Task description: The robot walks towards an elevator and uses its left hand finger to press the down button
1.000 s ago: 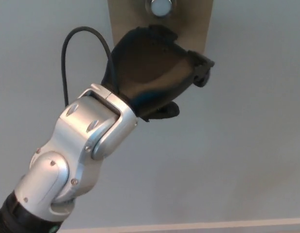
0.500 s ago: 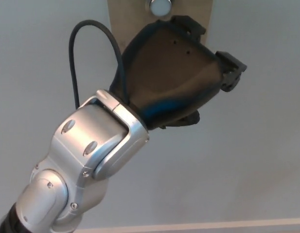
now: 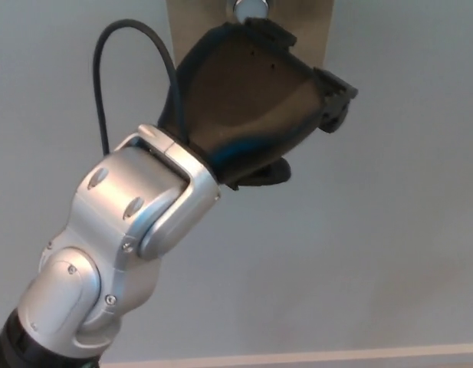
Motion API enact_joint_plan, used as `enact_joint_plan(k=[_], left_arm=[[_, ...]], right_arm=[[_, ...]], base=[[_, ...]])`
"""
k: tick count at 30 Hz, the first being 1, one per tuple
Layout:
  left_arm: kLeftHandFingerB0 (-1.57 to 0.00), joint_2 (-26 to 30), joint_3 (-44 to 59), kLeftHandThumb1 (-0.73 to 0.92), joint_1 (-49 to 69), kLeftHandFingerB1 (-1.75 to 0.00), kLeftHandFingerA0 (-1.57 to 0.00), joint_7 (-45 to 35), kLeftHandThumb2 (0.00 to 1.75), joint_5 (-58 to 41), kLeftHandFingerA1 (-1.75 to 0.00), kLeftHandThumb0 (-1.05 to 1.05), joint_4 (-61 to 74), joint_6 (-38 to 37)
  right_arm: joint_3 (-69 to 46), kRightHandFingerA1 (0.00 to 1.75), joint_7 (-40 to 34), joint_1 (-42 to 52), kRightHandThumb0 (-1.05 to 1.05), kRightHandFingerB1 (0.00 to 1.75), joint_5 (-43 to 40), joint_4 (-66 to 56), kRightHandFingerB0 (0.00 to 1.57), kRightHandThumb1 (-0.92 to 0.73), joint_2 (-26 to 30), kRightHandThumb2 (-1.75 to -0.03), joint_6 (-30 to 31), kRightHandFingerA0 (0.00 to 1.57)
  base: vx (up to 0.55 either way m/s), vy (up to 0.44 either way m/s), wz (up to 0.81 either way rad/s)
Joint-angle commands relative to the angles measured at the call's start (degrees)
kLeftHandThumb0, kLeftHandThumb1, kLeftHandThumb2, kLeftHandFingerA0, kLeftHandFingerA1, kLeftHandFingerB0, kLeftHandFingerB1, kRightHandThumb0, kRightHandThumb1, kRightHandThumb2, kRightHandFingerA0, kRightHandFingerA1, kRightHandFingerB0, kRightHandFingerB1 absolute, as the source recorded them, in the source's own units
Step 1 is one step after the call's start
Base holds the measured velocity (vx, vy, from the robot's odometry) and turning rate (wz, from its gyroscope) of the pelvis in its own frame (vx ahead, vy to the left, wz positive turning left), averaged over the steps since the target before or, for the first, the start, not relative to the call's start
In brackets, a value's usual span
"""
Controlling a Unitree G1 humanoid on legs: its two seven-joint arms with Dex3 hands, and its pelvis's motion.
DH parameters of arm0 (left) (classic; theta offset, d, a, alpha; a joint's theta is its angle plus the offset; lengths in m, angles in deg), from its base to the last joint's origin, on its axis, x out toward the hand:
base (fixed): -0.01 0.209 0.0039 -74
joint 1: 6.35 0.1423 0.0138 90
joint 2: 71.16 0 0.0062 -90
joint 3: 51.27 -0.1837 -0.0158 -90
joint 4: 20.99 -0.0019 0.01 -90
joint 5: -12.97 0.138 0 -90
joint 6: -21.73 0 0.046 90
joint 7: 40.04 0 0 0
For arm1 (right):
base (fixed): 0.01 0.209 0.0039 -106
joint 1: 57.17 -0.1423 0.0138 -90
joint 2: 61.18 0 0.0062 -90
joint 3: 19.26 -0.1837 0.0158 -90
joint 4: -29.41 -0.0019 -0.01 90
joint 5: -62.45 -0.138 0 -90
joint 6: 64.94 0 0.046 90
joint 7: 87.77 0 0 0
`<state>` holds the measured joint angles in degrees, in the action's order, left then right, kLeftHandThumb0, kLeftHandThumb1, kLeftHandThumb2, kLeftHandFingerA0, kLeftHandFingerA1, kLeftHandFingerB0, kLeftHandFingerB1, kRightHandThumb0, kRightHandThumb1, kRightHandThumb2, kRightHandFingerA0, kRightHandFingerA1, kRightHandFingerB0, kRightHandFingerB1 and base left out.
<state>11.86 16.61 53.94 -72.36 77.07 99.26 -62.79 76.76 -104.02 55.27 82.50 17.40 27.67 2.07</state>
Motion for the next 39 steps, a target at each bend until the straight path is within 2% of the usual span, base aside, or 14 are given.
enact_joint_plan(k=[1, 5, 6, 8, 10, 12, 13, 18, 23, 24, 34, 35, 37, 39], left_arm=[[-0.79, 1.2, 2.2, 0.42, -2.1, -0.68, -0.73, 1.7, 0.55, -1.7, -0.91, -0.52, -4.5, 0.0], [-0.79, 1.2, 2.3, 0.42, -2.2, -0.68, -0.73, 1.9, 0.55, -1.8, -0.91, -0.52, -4.8, -0.2], [-0.79, 1.3, 2.5, 0.3, -2.4, -0.78, -0.75, 2.9, 0.8, -1.9, -0.96, -0.56, -6.1, -0.4], [-0.8, 1.8, 2.7, 0.3, -2.8, -0.77, -0.78, 4.9, 0.81, -1.6, -0.97, -0.57, -8.9, -0.6], [-0.8, 2.3, 3.0, 0.31, -2.7, -0.78, -0.76, 6.1, 0.82, -1.6, -0.95, -0.56, -10.2, -0.9], [-0.8, 2.8, 3.1, 0.32, -2.7, -0.78, -0.73, 6.8, 0.84, -1.6, -0.9, -0.57, -11.2, -1.2], [-0.79, 3.0, 3.2, 0.47, -2.9, -0.72, -0.68, 6.5, 0.54, -1.6, -0.89, -0.56, -11.7, -0.9], [-0.79, 2.7, 3.4, 0.45, -3.1, -0.78, -0.69, 7.8, 0.53, -2.3, -1.13, -0.52, -12.6, -0.7], [-0.79, 2.6, 3.4, 0.45, -3.1, -0.78, -0.69, 8.2, 0.53, -2.6, -1.13, -0.52, -12.9, -0.5], [-0.79, 2.5, 3.4, 0.44, -3.3, -0.68, -0.73, 8.4, 0.53, -2.9, -0.9, -0.54, -13.3, -0.5], [-0.8, 1.4, 3.0, 0.43, -6.7, -0.67, -0.7, 9.7, 0.55, -2.8, -1.04, -0.55, -19.3, 1.0], [-0.79, 1.1, 3.1, 0.32, -7.3, -0.74, -0.77, 10.8, 0.8, -3.1, -1.03, -0.61, -20.6, 0.9], [-0.79, 0.9, 3.1, 0.32, -7.6, -0.74, -0.77, 11.4, 0.8, -3.3, -1.03, -0.61, -21.3, 0.7], [-0.83, 0.1, 3.0, 0.44, -2.6, -0.73, -0.75, 10.2, 0.52, -4.1, -1.02, -0.54, -12.6, 0.6]], right_arm=[[-0.1, 0.61, -1.3, 0.5, -0.53, 0.51, -0.1, -0.2, 0.51, -0.39, 0.2, -0.78, -1.0, 0.6], [0.0, 0.61, -1.3, 0.5, -0.53, 0.51, -0.2, -0.2, 0.51, -0.39, 0.2, -0.78, -1.0, 0.6], [0.3, 0.5, -1.6, 0.4, -0.54, 0.37, 0.2, -0.2, 0.56, -0.49, 0.2, -0.56, -1.1, 0.55], [-0.3, 0.57, -0.9, 0.5, -0.53, 0.38, -0.6, -0.3, 0.59, -0.46, 0.1, -0.55, -1.9, 0.65], [0.0, 0.61, -1.5, 0.3, -0.54, 0.51, -0.2, -0.2, 0.52, -0.38, 0.1, -0.78, -1.8, 0.58], [0.8, 0.52, -2.5, 0.1, -0.5, 0.38, 0.8, 0.0, 0.59, -0.48, 0.3, -0.55, -1.6, 0.61], [0.2, 0.51, -1.1, -0.3, -0.5, 0.37, 0.0, 0.2, 0.58, -0.48, 0.1, -0.55, -0.7, 0.6], [-0.1, 0.52, -0.8, -0.5, -0.48, 0.37, -0.2, 0.3, 0.57, -0.48, 0.1, -0.55, -0.8, 0.62], [-0.3, 0.52, -0.6, -0.4, -0.48, 0.37, -0.4, 0.2, 0.57, -0.48, 0.1, -0.55, -0.6, 0.62], [-0.2, 0.5, -0.6, -0.3, -0.5, 0.37, -0.3, 0.1, 0.57, -0.5, 0.1, -0.55, -1.1, 0.59], [-1.0, 0.5, 0.4, -0.6, -0.48, 0.37, -1.2, 0.0, 0.58, -0.49, -0.3, -0.55, -1.3, 0.61], [-0.7, 0.47, 0.0, -0.5, -0.51, 0.37, -0.8, -0.1, 0.57, -0.47, -0.2, -0.55, -1.5, 0.58], [-0.6, 0.47, -0.1, -0.5, -0.51, 0.37, -0.7, -0.2, 0.57, -0.47, -0.2, -0.55, -1.5, 0.58], [-0.5, 0.51, -0.6, 0.0, -0.46, 0.37, -0.5, -0.1, 0.58, -0.48, -0.2, -0.55, -2.3, 0.59]], base=[[0.0, 0.0, 0.0], [0.0, 0.0, 0.0], [0.0, 0.0, 0.0], [0.0, 0.0, 0.0], [0.0, 0.0, 0.0], [0.0, 0.0, 0.0], [0.0, 0.0, 0.0], [0.0, 0.0, 0.0], [0.0, 0.0, 0.0], [0.0, 0.0, 0.0], [0.0, 0.0, 0.0], [0.0, 0.0, 0.0], [0.0, 0.0, 0.0], [0.0, 0.0, 0.0]])
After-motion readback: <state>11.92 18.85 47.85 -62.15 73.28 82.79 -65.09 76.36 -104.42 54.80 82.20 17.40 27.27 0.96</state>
